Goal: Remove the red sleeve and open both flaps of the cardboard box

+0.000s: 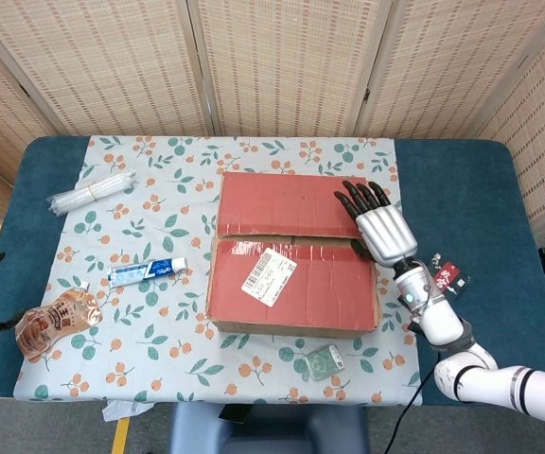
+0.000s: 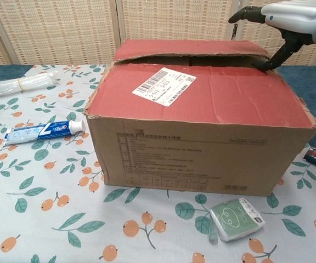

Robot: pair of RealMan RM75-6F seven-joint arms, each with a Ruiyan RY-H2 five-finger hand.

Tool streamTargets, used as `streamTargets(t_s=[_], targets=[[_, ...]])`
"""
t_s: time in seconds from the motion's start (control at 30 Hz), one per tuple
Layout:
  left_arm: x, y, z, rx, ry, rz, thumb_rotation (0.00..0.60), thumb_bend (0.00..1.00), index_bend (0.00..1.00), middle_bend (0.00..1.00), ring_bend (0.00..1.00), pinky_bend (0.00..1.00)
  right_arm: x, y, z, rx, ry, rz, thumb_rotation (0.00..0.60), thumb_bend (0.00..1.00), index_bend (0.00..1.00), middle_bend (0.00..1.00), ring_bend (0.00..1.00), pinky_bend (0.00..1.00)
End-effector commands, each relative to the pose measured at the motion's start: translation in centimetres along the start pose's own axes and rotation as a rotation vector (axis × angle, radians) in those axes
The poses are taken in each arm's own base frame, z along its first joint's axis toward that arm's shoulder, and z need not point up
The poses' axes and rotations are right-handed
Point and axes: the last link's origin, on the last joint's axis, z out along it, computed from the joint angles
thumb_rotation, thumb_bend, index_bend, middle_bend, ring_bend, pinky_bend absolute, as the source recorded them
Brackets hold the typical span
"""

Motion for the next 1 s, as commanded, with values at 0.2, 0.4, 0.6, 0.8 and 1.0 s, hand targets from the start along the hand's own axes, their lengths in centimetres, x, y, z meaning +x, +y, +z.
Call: streamTargets(t_s=[0.2, 0.4, 0.6, 0.8, 1.0], targets=[[-0.1, -0.2, 0.1, 0.011, -0.007, 0.0, 0.6, 0.29, 0.0, 0.0, 0.0, 0.0, 1.4, -0.3, 1.9, 0.002, 0.036, 0.022, 0.6, 0.4, 0.0, 0.0, 0.0, 0.0], [-0.1, -0.3, 0.2, 0.015, -0.009, -0.007, 0.6, 0.29, 0.0, 0.0, 0.0, 0.0, 4.0, -0.3, 3.1, -0.01, 0.076, 0.031, 0.6, 0.4, 0.0, 0.0, 0.0, 0.0], [-0.2, -0.5, 0.4, 0.024, -0.014, -0.011, 0.6, 0.29, 0.0, 0.0, 0.0, 0.0, 6.5, -0.4, 5.5, -0.034, 0.101, 0.039, 0.6, 0.4, 0.0, 0.0, 0.0, 0.0], [-0.1, -0.8, 0.6, 0.022, -0.013, -0.028, 0.6, 0.29, 0.0, 0.0, 0.0, 0.0, 8.2, -0.3, 8.7, -0.073, 0.094, 0.066, 0.6, 0.4, 0.0, 0.0, 0.0, 0.0], [-0.2, -1.3, 0.8, 0.038, -0.022, -0.04, 0.6, 0.29, 0.0, 0.0, 0.0, 0.0, 9.0, 0.7, 12.4, -0.132, 0.071, 0.067, 0.6, 0.4, 0.0, 0.0, 0.0, 0.0]])
